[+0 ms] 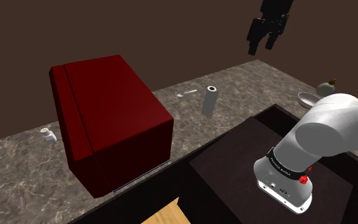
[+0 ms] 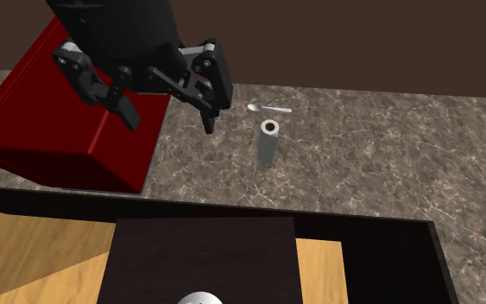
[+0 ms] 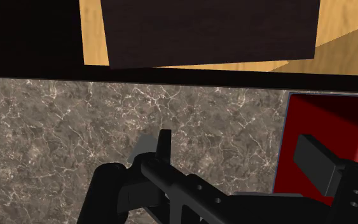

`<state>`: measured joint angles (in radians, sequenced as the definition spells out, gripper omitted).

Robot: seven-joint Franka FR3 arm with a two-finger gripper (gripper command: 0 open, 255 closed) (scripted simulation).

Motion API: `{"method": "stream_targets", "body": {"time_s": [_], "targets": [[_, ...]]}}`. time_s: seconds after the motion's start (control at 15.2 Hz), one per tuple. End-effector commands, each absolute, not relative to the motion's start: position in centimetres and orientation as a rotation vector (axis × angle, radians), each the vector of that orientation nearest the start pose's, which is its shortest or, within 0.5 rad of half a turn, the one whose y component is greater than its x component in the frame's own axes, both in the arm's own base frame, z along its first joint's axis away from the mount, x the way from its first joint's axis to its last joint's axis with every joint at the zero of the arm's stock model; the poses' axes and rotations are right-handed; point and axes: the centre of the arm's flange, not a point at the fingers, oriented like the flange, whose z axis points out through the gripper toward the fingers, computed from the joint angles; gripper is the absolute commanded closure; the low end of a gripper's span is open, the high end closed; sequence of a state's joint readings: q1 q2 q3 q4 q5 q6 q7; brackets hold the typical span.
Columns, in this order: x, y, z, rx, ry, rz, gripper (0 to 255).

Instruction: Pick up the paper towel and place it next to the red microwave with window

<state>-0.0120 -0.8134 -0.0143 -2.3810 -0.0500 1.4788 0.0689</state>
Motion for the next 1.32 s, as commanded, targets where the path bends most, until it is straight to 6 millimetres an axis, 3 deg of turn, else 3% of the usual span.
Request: {"method": "stream_targets", "body": {"time_s": [0.0,1.25], "targets": [[28.9,-1.5,57.9,-3.177,0.147,0.14,0],[41.9,-11.1,39.1,-3.166,0.087,0.084,0]]}}
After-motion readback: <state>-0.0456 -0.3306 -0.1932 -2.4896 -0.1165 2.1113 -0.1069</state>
